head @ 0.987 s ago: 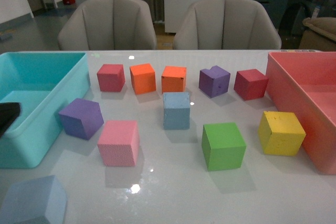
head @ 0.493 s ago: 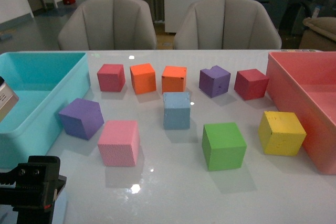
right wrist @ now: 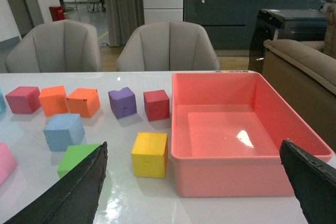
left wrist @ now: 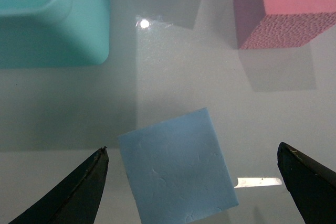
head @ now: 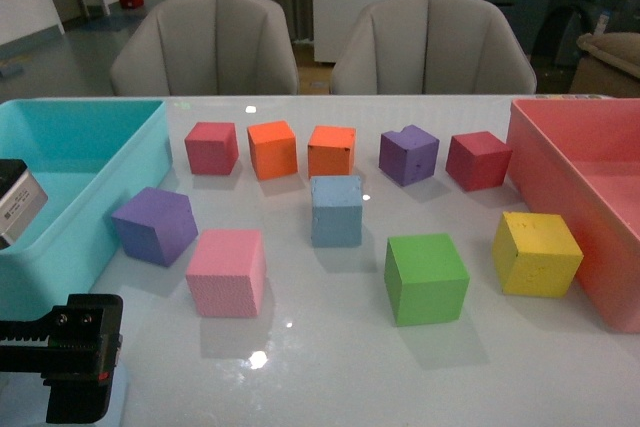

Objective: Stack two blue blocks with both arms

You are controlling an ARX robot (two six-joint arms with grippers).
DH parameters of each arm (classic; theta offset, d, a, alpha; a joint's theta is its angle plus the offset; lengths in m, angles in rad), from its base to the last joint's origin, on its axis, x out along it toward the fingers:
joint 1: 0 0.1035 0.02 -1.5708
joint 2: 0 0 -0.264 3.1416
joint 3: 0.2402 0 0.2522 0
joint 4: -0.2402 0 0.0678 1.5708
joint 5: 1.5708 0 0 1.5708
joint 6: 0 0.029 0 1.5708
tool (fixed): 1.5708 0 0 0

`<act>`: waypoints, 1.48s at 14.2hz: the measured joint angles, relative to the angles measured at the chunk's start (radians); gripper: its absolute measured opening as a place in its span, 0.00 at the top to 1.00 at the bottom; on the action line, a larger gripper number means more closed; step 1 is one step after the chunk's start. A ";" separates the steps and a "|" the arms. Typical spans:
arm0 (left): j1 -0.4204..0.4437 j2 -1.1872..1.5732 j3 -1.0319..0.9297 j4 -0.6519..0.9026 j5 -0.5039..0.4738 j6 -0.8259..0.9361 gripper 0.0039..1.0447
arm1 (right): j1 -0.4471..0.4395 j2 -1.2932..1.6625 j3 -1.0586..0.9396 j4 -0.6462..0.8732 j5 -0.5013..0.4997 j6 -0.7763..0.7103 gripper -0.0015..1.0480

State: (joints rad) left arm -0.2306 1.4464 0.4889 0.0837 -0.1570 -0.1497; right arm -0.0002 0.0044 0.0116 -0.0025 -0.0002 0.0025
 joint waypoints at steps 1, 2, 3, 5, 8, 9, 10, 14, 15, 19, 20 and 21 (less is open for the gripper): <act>0.006 0.016 0.000 0.012 -0.002 0.000 0.06 | 0.000 0.000 0.000 0.000 0.000 0.000 0.06; 0.013 0.026 0.000 0.030 -0.009 0.000 0.06 | 0.000 0.000 0.000 0.000 0.000 0.000 0.06; 0.020 0.043 0.000 0.042 -0.010 0.000 0.06 | 0.000 0.000 0.000 0.000 0.000 0.000 0.06; 0.030 0.084 -0.001 0.064 -0.014 0.001 0.06 | 0.000 0.000 0.000 0.000 0.000 0.000 0.06; 0.036 0.140 -0.008 0.108 -0.024 0.000 0.06 | 0.000 0.000 0.000 0.000 0.000 0.000 0.06; 0.035 0.165 -0.015 0.122 -0.024 0.000 0.06 | 0.000 0.000 0.000 0.000 0.000 0.000 0.06; 0.030 0.188 -0.024 0.142 -0.027 0.000 0.06 | 0.000 0.000 0.000 0.000 0.000 0.000 0.06; 0.010 0.299 -0.037 0.214 -0.042 0.008 0.06 | 0.000 0.000 0.000 0.000 0.000 0.000 0.06; 0.006 0.317 -0.037 0.225 -0.050 0.012 0.09 | 0.000 0.000 0.000 0.000 0.000 0.000 0.06; -0.008 0.295 -0.041 0.207 -0.053 0.021 0.45 | 0.000 0.000 0.000 0.000 0.000 0.000 0.06; -0.020 0.249 -0.048 0.180 -0.048 0.025 0.49 | 0.000 0.000 0.000 0.000 0.000 0.000 0.06; -0.037 0.185 -0.053 0.148 -0.048 0.027 0.51 | 0.000 0.000 0.000 0.000 0.000 0.000 0.06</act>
State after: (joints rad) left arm -0.2680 1.6314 0.4362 0.2321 -0.2047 -0.1226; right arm -0.0002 0.0044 0.0116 -0.0029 -0.0002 0.0025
